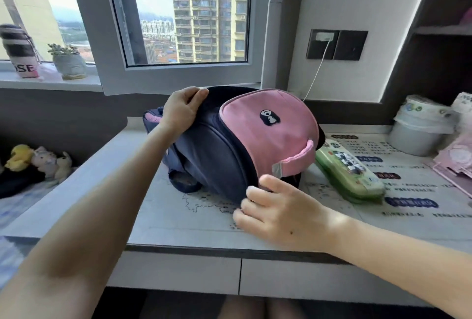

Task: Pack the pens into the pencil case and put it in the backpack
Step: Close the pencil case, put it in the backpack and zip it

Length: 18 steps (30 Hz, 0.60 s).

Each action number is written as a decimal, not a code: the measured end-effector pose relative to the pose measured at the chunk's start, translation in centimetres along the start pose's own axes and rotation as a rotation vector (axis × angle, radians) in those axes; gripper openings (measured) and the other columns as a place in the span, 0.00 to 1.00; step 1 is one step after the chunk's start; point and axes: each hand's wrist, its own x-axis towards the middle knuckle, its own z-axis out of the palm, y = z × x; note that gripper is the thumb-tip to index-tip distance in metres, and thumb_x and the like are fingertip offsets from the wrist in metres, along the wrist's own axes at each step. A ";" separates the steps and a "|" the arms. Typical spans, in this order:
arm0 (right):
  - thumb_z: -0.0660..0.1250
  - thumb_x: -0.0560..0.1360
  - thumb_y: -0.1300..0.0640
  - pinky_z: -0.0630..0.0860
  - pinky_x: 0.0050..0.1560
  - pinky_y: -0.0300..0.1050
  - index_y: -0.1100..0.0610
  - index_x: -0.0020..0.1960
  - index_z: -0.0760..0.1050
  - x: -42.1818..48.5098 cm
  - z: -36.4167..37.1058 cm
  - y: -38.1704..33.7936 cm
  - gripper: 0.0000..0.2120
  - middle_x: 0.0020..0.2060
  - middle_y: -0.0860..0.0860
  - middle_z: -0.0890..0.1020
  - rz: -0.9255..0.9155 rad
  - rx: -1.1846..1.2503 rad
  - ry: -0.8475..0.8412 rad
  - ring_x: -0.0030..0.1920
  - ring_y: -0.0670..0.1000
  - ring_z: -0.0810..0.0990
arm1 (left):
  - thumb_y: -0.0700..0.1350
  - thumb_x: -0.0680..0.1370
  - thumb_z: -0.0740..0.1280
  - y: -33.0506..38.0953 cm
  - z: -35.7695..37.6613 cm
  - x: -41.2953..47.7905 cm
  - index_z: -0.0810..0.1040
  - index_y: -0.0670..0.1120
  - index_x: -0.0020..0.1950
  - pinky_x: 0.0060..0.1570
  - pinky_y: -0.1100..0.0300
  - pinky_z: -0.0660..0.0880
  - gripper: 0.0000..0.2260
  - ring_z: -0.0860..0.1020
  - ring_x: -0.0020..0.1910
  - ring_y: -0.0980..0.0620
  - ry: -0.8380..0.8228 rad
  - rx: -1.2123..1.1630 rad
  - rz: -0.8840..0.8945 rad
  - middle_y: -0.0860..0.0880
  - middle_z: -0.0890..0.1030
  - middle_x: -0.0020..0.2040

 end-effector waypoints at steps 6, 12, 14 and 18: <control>0.62 0.70 0.67 0.67 0.45 0.46 0.57 0.38 0.75 2.8 0.1 0.6 0.07 0.32 0.50 0.76 0.043 -0.052 0.018 0.36 0.54 0.71 | 0.50 0.78 0.62 0.1 -0.2 -1.4 0.77 0.45 0.40 0.41 0.58 0.67 0.12 0.72 0.36 0.54 0.062 0.052 0.027 0.51 0.76 0.34; 0.57 0.76 0.43 0.47 0.73 0.59 0.53 0.59 0.77 7.3 -0.8 9.2 0.19 0.49 0.50 0.83 0.289 0.048 -0.283 0.58 0.54 0.77 | 0.50 0.77 0.62 0.6 1.4 -2.7 0.80 0.45 0.47 0.46 0.54 0.72 0.11 0.78 0.45 0.47 0.006 0.219 0.070 0.46 0.83 0.45; 0.52 0.78 0.40 0.39 0.73 0.61 0.48 0.66 0.70 6.9 0.1 10.2 0.22 0.55 0.50 0.81 0.320 0.052 -0.454 0.62 0.52 0.74 | 0.49 0.78 0.62 0.4 1.4 -3.2 0.80 0.44 0.47 0.46 0.54 0.71 0.11 0.78 0.45 0.47 0.044 0.213 0.082 0.45 0.83 0.45; 0.54 0.75 0.45 0.42 0.72 0.66 0.48 0.55 0.77 6.1 0.0 9.8 0.17 0.54 0.55 0.77 0.270 -0.028 -0.459 0.63 0.58 0.70 | 0.49 0.78 0.62 0.2 0.9 -3.4 0.80 0.43 0.46 0.46 0.53 0.71 0.11 0.78 0.44 0.47 0.073 0.182 0.097 0.45 0.83 0.43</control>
